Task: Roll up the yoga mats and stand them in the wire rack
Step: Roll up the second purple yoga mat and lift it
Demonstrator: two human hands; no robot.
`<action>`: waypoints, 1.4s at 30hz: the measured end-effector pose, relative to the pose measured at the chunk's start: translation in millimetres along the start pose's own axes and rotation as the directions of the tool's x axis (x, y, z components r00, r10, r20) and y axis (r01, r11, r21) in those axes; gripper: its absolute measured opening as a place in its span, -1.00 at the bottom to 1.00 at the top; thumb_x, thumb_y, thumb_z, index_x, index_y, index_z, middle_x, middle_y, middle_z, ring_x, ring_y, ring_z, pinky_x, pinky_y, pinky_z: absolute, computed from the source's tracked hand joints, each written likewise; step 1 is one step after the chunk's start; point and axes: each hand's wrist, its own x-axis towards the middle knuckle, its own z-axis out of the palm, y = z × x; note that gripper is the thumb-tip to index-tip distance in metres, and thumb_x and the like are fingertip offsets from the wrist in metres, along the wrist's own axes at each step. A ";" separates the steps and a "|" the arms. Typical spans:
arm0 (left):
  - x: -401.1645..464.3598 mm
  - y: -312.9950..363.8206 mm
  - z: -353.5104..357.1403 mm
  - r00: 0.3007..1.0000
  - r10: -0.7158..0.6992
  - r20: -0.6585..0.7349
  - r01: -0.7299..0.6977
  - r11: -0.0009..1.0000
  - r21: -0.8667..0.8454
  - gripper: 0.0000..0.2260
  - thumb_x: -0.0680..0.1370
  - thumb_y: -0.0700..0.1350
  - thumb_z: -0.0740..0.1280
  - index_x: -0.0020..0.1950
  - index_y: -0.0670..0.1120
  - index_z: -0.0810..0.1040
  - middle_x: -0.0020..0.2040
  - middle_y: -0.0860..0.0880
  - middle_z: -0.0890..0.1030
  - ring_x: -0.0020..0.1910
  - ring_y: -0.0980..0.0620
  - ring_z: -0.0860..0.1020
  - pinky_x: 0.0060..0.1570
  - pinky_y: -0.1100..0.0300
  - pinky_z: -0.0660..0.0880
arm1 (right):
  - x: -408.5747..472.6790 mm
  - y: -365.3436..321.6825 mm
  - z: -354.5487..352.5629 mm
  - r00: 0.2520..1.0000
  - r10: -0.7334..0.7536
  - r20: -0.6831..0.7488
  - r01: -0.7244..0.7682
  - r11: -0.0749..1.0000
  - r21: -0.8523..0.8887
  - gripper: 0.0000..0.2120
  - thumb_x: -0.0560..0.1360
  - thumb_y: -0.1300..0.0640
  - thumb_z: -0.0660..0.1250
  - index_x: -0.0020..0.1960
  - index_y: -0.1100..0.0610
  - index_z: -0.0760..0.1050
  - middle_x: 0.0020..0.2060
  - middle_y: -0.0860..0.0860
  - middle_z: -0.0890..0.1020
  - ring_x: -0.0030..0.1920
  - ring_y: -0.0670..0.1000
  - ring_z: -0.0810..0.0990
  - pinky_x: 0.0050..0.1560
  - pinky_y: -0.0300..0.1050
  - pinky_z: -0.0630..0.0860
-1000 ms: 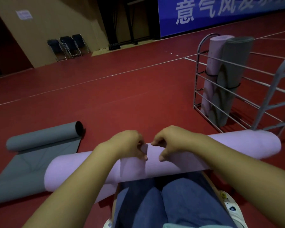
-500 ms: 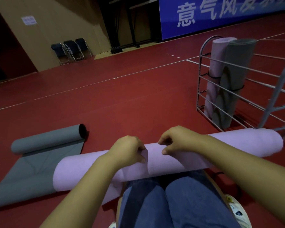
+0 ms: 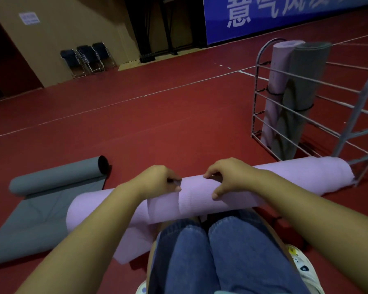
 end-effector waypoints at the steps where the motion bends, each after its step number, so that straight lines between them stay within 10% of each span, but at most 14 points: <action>1: -3.9 -0.6 1.5 1.000 0.014 -0.017 -0.013 0.999 0.029 -0.61 0.46 0.08 0.37 0.24 -0.04 0.60 0.17 -0.05 0.62 0.14 -0.06 0.54 0.09 0.19 0.40 | 3.1 2.2 -2.2 1.000 0.002 0.022 -0.002 1.000 0.027 -0.40 0.29 -0.04 0.55 0.29 -0.02 0.50 0.21 -0.09 0.55 0.18 -0.06 0.51 0.07 -0.24 0.37; 5: -19.4 -0.2 10.1 0.998 0.034 -0.047 -0.030 0.995 0.092 -0.34 0.24 0.28 0.26 0.22 -0.06 0.59 0.11 -0.09 0.60 0.10 -0.09 0.53 0.09 0.14 0.41 | 15.4 10.6 -10.4 0.993 0.022 0.112 -0.035 0.993 0.116 -0.44 0.29 -0.03 0.56 0.26 -0.05 0.53 0.18 -0.12 0.58 0.09 -0.12 0.52 0.08 -0.25 0.40; 14: -2.4 -6.2 22.1 0.989 -0.041 -0.145 0.054 0.995 0.082 -0.43 0.32 0.09 0.53 0.27 -0.04 0.51 0.17 -0.06 0.57 0.13 -0.08 0.52 0.10 0.12 0.40 | 32.4 4.6 -18.2 0.967 0.015 0.255 -0.024 0.999 0.031 -0.51 0.46 0.01 0.41 0.36 0.03 0.43 0.26 -0.01 0.52 0.20 0.02 0.50 0.20 -0.12 0.42; 31: 27.0 -29.7 13.8 0.993 -0.052 0.108 0.063 0.993 -0.099 -0.33 0.32 0.11 0.55 0.36 -0.01 0.41 0.24 0.03 0.51 0.14 0.04 0.47 0.10 0.22 0.37 | 22.4 -9.3 32.7 0.999 0.039 0.020 -0.027 0.911 -0.411 -0.07 0.19 -0.14 0.57 0.38 0.09 0.16 0.26 0.07 0.37 0.28 0.14 0.37 0.32 0.29 0.25; 42: 32.4 -24.5 27.8 0.992 0.068 -0.104 -0.025 0.930 0.366 -0.28 0.20 0.24 0.48 0.20 -0.10 0.35 0.09 -0.07 0.44 0.04 -0.15 0.46 -0.04 -0.02 0.45 | 33.9 2.8 2.1 0.999 -0.032 0.003 0.030 0.919 -0.393 -0.24 0.20 -0.19 0.52 0.24 0.06 0.26 0.13 0.05 0.44 0.14 0.13 0.43 0.05 0.09 0.35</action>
